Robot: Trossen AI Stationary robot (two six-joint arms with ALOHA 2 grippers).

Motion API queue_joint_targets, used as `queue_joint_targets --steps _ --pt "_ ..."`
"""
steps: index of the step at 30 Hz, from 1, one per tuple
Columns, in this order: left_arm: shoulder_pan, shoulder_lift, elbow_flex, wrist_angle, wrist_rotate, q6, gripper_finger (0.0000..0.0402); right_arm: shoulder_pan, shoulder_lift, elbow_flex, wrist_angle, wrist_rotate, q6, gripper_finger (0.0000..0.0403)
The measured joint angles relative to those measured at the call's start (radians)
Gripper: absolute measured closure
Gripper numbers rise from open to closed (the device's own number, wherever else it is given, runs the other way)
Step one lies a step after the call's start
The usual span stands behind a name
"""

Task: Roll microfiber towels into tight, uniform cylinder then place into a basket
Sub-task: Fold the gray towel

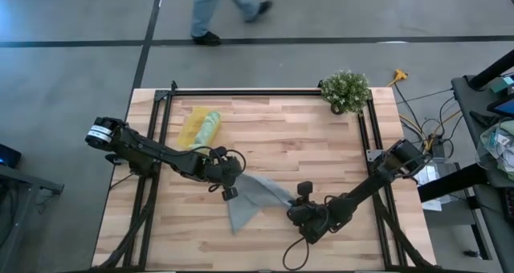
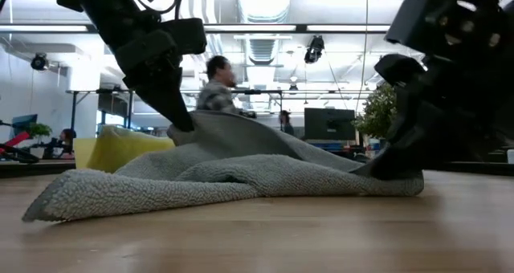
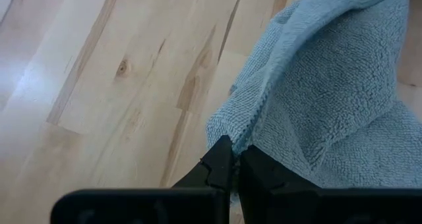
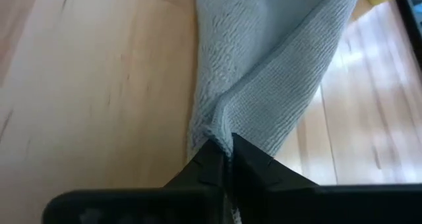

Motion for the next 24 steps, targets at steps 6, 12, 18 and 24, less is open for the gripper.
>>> queue_joint_targets --steps 6,12,18,24 --pt "0.000 0.000 0.006 0.000 0.000 0.048 0.0402 0.014 -0.008 0.033 -0.008 0.055 -0.026 0.0394" --pt "0.000 -0.013 0.006 -0.002 0.000 0.071 0.0402 0.053 -0.026 0.120 -0.117 0.110 -0.056 0.0394" --pt "-0.008 -0.064 0.006 -0.003 0.000 0.075 0.0402 0.102 -0.027 0.247 -0.252 0.098 -0.053 0.0394" --pt "-0.063 -0.133 0.009 -0.002 -0.011 0.074 0.0402 0.151 -0.027 0.392 -0.412 0.194 0.027 0.0394"
